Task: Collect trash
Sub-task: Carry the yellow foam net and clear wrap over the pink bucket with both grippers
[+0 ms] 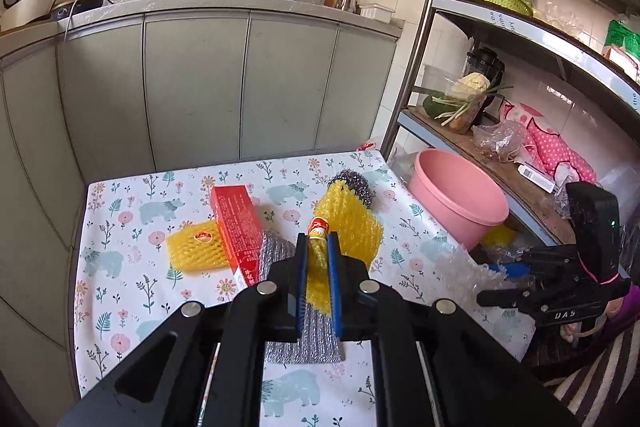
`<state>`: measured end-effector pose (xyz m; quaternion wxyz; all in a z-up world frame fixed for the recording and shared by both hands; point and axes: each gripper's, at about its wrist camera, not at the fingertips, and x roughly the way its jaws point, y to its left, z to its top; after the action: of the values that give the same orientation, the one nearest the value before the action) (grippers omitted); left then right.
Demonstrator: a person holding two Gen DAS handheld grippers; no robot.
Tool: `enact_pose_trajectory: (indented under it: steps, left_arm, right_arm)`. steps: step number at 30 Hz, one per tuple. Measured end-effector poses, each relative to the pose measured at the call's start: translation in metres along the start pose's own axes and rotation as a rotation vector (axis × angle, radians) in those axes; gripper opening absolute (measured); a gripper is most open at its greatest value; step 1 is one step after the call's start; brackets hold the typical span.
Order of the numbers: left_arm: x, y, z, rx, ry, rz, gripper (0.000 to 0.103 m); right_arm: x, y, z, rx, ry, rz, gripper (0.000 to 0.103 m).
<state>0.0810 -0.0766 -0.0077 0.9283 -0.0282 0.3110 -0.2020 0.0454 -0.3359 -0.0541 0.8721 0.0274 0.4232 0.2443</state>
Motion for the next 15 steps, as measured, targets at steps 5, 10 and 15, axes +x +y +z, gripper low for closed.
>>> enact_pose_trajectory:
  steps: [5, 10, 15]
  left_arm:
    - [0.003, -0.018, 0.025, 0.041, -0.066, -0.023, 0.008]
    - [0.014, -0.042, 0.055, 0.072, -0.128, -0.072, 0.008]
    - [0.039, -0.072, 0.082, 0.103, -0.146, -0.148, 0.008]
  right_arm:
    - [-0.059, -0.019, 0.025, 0.083, -0.257, -0.125, 0.045]
    - [-0.091, -0.04, 0.035, 0.148, -0.394, -0.217, 0.045]
    - [-0.099, -0.069, 0.034, 0.233, -0.443, -0.311, 0.045]
